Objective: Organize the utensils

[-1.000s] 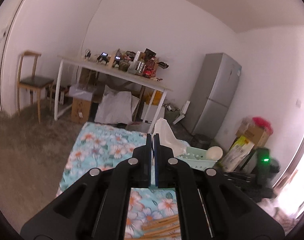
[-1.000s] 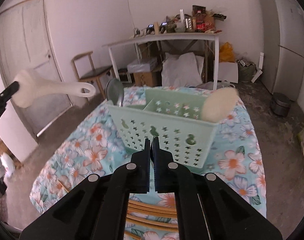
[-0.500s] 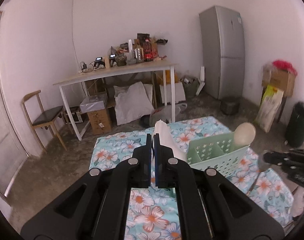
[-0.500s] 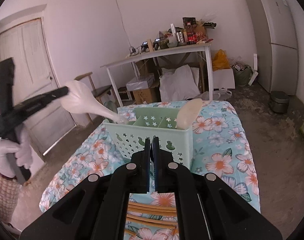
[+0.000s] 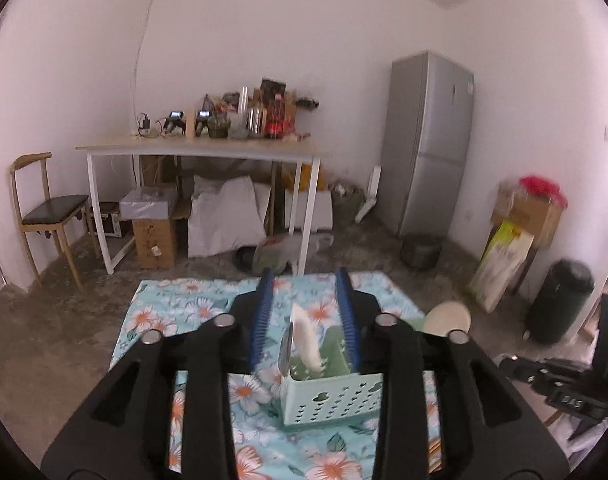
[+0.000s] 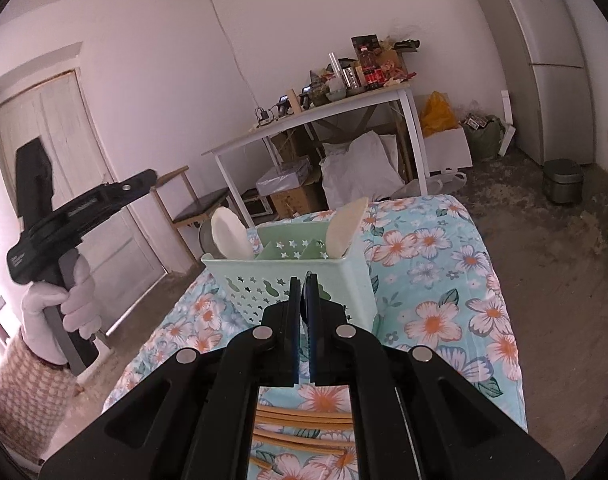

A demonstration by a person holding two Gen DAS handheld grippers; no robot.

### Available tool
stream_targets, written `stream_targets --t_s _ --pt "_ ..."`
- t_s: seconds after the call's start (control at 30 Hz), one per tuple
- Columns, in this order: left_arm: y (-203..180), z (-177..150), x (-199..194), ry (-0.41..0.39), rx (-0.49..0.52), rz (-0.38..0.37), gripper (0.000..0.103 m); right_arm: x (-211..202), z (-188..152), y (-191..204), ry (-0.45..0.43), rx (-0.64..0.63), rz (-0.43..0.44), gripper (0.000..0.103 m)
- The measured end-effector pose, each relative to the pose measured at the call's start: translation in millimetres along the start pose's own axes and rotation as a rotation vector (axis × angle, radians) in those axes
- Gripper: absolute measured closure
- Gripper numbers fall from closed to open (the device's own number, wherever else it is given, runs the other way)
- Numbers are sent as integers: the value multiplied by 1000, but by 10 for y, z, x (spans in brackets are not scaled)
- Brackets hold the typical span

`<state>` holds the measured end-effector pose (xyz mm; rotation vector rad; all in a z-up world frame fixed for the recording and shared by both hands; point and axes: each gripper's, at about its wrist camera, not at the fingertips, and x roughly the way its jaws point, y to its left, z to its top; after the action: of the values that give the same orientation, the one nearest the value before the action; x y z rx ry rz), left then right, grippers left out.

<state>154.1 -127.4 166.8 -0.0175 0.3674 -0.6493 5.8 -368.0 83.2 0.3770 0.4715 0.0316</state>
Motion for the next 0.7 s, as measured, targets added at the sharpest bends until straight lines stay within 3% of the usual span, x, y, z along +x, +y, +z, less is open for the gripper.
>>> stream_targets --t_s 0.37,0.7 --pt "311 -457 -502 5 -97 17 45 -123 222 144 -34 -22 27 100" --pt "621 -966 -734 69 -155 57 35 -215 684 388 -81 -30 135 100"
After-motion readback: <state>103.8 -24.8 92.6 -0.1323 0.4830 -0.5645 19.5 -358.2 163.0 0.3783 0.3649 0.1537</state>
